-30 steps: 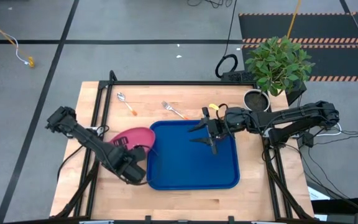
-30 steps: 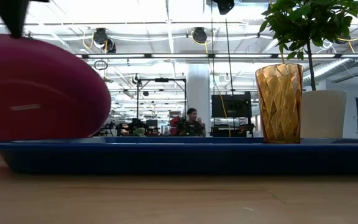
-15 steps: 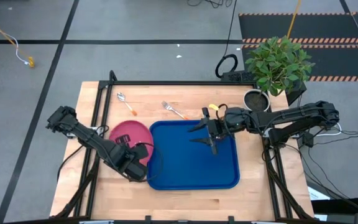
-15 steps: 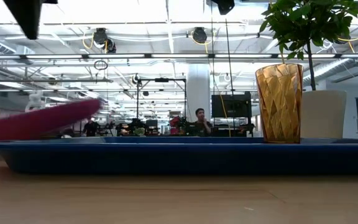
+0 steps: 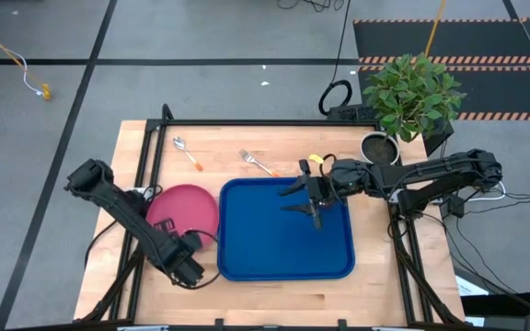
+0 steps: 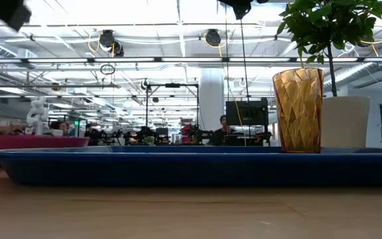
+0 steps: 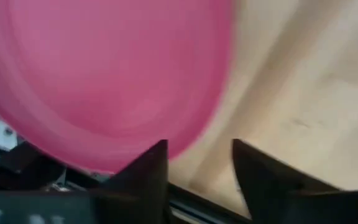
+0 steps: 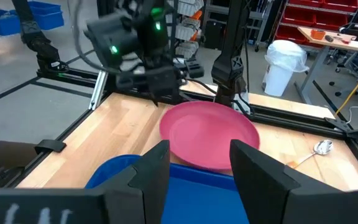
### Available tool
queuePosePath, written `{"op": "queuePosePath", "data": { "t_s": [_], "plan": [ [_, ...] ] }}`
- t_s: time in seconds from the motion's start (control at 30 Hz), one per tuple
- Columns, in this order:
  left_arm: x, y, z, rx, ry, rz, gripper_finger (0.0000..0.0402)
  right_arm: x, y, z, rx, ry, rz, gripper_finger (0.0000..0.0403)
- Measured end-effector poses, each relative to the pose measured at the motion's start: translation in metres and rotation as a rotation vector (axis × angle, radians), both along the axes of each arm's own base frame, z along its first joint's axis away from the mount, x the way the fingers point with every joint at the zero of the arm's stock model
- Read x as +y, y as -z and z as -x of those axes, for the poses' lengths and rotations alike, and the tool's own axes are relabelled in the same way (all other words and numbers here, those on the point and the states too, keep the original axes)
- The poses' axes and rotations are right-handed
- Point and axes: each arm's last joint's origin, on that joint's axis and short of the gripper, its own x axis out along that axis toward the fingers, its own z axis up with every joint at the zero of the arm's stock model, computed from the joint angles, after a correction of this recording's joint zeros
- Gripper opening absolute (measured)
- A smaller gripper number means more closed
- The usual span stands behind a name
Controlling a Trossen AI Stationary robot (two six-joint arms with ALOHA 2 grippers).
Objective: Pick and place plate/cup/fork/spoon on tray
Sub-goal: Put the pink plate on the blue tray to the bottom left of the brown cup
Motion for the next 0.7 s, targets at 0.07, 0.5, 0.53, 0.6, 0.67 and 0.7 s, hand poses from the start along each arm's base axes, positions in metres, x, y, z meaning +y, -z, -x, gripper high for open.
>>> {"op": "queuePosePath", "data": {
  "t_s": [0.07,0.5,0.53,0.6,0.67,0.7],
  "plan": [
    [0.004,0.009,0.003,0.011,-0.028,-0.02,0.0237,0.0,0.0,0.0,-0.002,-0.001,0.003,0.016],
    [0.008,0.052,0.005,-0.085,-0.012,0.037,0.0316,-0.004,0.0,0.0,-0.003,0.011,0.007,0.016],
    [0.01,0.056,0.007,-0.083,-0.014,0.012,0.0309,-0.004,0.0,0.0,-0.003,0.011,0.007,0.016],
    [0.015,0.063,0.012,-0.069,-0.01,-0.019,0.0292,-0.004,0.0,0.0,-0.003,0.011,0.007,0.016],
    [0.018,0.068,0.015,-0.05,-0.002,-0.026,0.0267,-0.004,0.0,0.0,-0.002,0.011,0.007,0.016],
    [0.019,0.069,0.016,-0.034,-0.001,-0.021,0.025,-0.004,0.0,0.0,-0.003,0.011,0.007,0.016]
  ]
}}
